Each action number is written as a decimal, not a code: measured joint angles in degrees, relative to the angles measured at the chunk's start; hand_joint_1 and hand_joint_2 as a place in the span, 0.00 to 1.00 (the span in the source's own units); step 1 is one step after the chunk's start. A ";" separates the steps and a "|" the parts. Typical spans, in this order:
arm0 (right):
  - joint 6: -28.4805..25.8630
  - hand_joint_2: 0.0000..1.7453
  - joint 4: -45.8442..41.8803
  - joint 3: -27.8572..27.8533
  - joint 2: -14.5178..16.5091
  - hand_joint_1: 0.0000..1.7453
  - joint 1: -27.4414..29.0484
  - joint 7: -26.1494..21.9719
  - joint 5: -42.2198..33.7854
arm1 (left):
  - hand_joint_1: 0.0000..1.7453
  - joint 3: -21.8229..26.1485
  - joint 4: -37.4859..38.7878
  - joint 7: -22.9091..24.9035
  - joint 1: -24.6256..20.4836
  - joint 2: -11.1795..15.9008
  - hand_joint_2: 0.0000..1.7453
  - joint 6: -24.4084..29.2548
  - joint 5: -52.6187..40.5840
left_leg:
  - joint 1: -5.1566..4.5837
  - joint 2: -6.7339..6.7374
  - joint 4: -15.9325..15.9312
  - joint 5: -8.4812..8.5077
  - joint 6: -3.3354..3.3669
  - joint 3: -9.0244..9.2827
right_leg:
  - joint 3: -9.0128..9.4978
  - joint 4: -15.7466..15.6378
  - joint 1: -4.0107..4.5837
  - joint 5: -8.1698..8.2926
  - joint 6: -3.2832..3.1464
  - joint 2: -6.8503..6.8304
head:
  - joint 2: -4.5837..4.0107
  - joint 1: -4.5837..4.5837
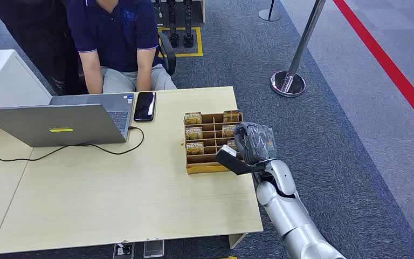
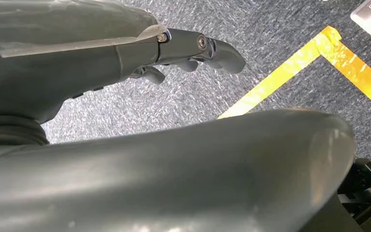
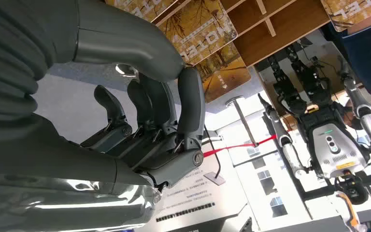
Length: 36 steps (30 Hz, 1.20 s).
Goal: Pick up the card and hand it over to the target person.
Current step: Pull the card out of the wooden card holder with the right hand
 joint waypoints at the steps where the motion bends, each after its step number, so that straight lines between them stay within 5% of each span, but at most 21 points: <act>1: -0.01 1.00 0.03 -0.05 -0.01 0.60 0.01 0.08 0.02 | 0.00 0.00 0.00 0.00 0.00 0.00 0.00 0.01 0.00 | -0.01 -0.03 0.06 -0.05 0.00 0.01 | 0.02 0.06 -0.01 -0.05 0.03 0.01 | 0.00 0.00; 12: -0.10 1.00 0.99 -0.26 0.18 0.53 0.35 0.47 0.26 | 0.00 -0.08 0.01 0.04 -0.14 0.10 0.00 -0.02 -0.10 | -0.02 -0.08 0.15 -0.13 0.01 0.04 | 0.05 0.16 -0.04 -0.14 0.09 0.03 | 0.00 0.00; 36: 0.33 1.00 4.23 1.73 1.31 0.58 0.05 1.51 3.00 | 0.00 0.01 -0.02 -0.07 0.14 0.11 0.00 -0.31 0.00 | -0.01 0.01 0.12 -0.11 0.00 0.03 | 0.02 0.14 -0.02 -0.10 0.06 0.10 | 0.00 0.00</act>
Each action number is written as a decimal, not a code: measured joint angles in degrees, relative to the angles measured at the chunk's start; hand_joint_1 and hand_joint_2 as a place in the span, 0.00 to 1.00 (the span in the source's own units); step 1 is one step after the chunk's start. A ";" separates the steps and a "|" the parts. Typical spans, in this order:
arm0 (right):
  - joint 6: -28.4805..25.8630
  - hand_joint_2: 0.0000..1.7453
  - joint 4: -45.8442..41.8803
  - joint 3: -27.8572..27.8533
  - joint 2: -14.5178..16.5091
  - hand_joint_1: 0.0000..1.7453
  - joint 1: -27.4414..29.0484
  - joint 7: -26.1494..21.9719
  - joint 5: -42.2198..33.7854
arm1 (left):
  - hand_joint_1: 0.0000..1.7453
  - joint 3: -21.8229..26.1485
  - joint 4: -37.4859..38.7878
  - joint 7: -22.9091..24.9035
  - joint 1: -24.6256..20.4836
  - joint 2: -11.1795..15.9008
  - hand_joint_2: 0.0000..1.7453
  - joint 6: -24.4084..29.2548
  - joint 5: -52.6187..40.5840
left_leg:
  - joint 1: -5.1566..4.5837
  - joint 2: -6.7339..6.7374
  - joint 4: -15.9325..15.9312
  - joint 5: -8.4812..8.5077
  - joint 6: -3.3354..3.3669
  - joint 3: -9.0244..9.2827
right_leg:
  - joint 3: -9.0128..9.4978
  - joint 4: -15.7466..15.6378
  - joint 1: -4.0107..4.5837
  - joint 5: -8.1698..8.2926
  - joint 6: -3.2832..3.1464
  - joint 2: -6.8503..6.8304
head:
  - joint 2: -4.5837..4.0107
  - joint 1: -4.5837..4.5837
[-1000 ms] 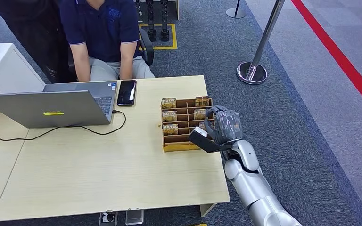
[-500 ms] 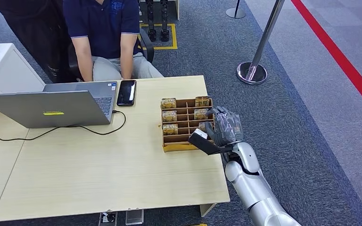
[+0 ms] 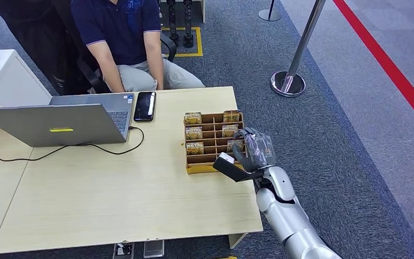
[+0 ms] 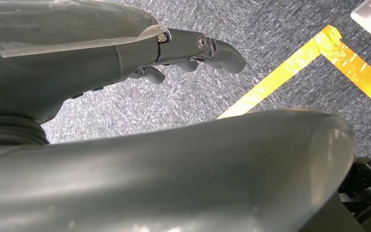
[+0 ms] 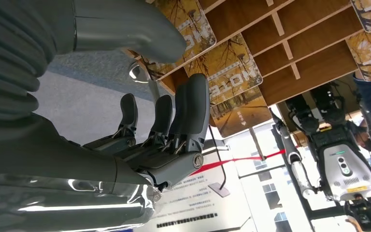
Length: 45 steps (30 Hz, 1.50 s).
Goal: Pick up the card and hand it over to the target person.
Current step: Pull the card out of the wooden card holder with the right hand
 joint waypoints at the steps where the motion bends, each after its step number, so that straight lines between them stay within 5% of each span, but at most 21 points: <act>1: 0.01 1.00 0.24 0.09 0.03 0.58 -0.15 0.07 0.20 | 0.00 -0.01 0.00 0.00 0.00 -0.01 0.00 0.00 -0.01 | 0.00 0.00 0.01 -0.01 0.00 0.00 | 0.00 0.01 0.00 -0.01 0.01 0.00 | 0.00 0.00; 27: -0.74 1.00 -2.67 -0.68 -1.00 0.54 -1.36 0.49 0.58 | 0.00 -0.15 0.08 -0.05 0.21 -0.31 0.00 0.12 -0.18 | -0.03 -0.03 0.05 -0.02 0.01 -0.03 | -0.03 0.06 -0.03 -0.03 0.02 -0.01 | 0.00 0.00; 45: 0.04 1.00 3.05 4.06 -3.11 0.59 -6.13 3.88 9.79 | 0.00 0.56 -0.07 -0.05 -0.15 0.18 0.00 0.36 0.32 | -0.01 -0.03 0.04 0.00 0.01 -0.03 | -0.02 0.03 -0.01 -0.01 0.02 -0.02 | 0.00 0.00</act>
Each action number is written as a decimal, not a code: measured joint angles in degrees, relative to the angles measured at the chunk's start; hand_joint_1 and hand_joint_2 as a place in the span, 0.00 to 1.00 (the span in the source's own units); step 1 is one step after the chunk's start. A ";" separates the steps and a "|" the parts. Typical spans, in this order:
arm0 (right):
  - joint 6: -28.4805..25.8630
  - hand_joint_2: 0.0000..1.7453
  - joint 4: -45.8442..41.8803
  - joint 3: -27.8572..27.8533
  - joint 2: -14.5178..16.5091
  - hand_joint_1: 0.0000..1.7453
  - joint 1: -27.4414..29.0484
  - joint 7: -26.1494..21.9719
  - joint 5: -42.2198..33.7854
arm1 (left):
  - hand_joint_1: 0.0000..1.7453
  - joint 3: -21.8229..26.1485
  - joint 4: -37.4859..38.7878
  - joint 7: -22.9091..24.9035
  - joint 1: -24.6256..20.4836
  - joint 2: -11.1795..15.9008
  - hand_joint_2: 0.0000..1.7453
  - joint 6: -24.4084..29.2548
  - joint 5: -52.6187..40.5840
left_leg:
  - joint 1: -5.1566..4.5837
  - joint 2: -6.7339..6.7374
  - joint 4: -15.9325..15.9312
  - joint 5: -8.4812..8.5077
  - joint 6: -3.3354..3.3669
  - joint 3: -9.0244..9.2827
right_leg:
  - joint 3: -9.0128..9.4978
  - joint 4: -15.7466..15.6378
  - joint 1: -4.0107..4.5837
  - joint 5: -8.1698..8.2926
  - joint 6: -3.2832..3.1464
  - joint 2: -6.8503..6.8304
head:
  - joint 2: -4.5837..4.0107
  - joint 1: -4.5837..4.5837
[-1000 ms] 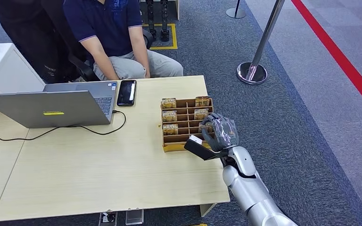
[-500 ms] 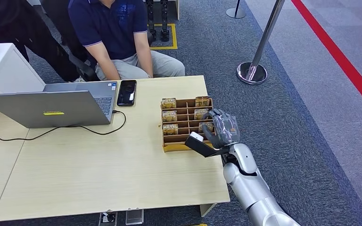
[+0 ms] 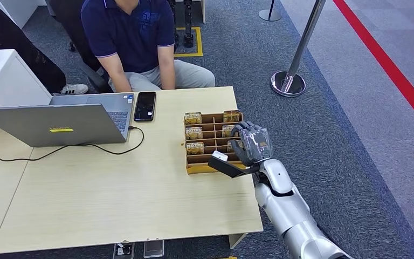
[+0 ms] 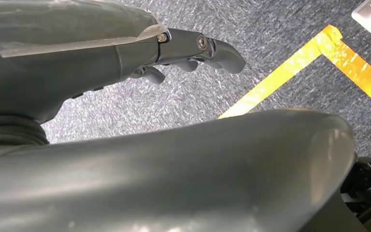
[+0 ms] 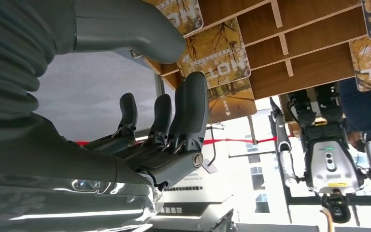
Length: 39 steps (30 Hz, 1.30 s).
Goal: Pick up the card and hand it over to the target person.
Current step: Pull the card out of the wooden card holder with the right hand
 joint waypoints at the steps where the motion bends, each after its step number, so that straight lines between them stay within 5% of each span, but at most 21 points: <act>1: 0.07 1.00 0.18 0.06 -0.01 0.58 -0.21 -0.01 0.02 | 0.00 0.03 0.00 0.01 0.01 -0.03 0.00 0.01 0.03 | 0.00 -0.02 0.01 -0.01 0.00 0.01 | 0.01 0.01 -0.01 -0.02 0.01 0.00 | 0.00 0.00; 39: -1.47 1.00 -0.90 2.52 -2.67 0.51 2.42 0.32 -1.65 | 0.00 0.19 0.04 -0.89 0.33 0.10 0.00 0.11 0.19 | 0.01 -0.09 0.00 -0.02 0.00 0.05 | 0.07 -0.01 0.00 -0.02 0.01 -0.06 | 0.00 0.00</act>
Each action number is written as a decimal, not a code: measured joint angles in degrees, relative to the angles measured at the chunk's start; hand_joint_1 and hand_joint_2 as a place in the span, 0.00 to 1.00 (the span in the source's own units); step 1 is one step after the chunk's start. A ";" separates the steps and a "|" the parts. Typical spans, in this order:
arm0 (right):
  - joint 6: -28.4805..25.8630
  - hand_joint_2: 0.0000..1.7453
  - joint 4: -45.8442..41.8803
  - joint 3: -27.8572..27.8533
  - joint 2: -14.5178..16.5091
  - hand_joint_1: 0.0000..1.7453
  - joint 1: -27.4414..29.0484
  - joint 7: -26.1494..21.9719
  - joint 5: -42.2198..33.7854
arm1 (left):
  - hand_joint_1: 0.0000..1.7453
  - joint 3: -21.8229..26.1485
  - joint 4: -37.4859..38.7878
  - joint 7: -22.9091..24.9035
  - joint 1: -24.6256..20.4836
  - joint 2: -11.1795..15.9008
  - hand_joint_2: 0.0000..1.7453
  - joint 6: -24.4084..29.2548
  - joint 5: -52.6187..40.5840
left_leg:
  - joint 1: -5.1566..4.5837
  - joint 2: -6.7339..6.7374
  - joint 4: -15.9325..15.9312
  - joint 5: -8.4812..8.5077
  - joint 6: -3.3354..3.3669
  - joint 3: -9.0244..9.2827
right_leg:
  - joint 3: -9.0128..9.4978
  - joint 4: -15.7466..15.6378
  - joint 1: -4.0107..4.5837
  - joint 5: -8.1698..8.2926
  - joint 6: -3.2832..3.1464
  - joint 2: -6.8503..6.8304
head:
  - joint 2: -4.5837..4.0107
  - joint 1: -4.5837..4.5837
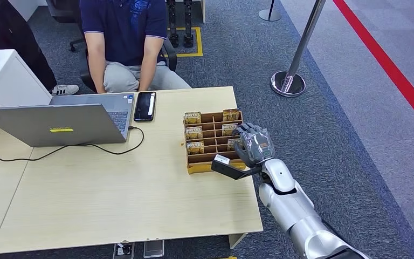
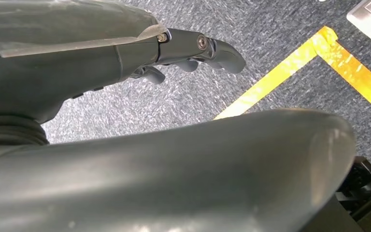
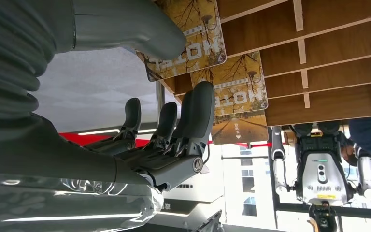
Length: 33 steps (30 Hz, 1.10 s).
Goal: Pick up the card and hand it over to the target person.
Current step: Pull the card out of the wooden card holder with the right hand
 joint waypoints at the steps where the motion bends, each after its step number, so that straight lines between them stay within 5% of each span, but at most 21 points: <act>1: -0.05 1.00 0.01 0.00 -0.06 0.51 0.08 -0.03 0.02 | 0.00 0.00 0.02 0.00 0.05 0.00 0.00 -0.01 0.00 | 0.00 0.00 0.00 0.00 0.00 0.01 | 0.01 0.00 0.00 0.00 0.00 0.00 | 0.00 0.00; 25: 0.41 1.00 2.79 1.20 0.58 0.53 -0.61 -0.86 -0.10 | 0.00 0.35 0.01 0.35 0.25 -0.07 0.00 -0.32 0.31 | -0.01 0.06 0.01 -0.01 0.00 0.02 | 0.00 0.02 -0.01 0.00 0.00 0.06 | 0.00 0.00; 32: 0.08 1.00 3.38 1.60 0.67 0.95 -0.99 -0.92 -0.44 | 0.00 -0.34 -0.06 -0.97 0.46 0.03 0.00 -0.12 -0.19 | 0.00 0.11 -0.02 0.01 0.00 0.00 | -0.03 -0.01 0.00 0.04 -0.02 0.08 | 0.00 0.00; 33: 0.02 1.00 3.38 1.63 0.67 0.98 -1.00 -0.91 -0.49 | 0.00 -0.55 -0.09 -1.08 0.49 0.04 0.25 0.10 -0.36 | 0.00 0.11 -0.03 0.02 0.00 0.00 | -0.03 -0.02 0.00 0.05 -0.03 0.08 | 0.00 0.00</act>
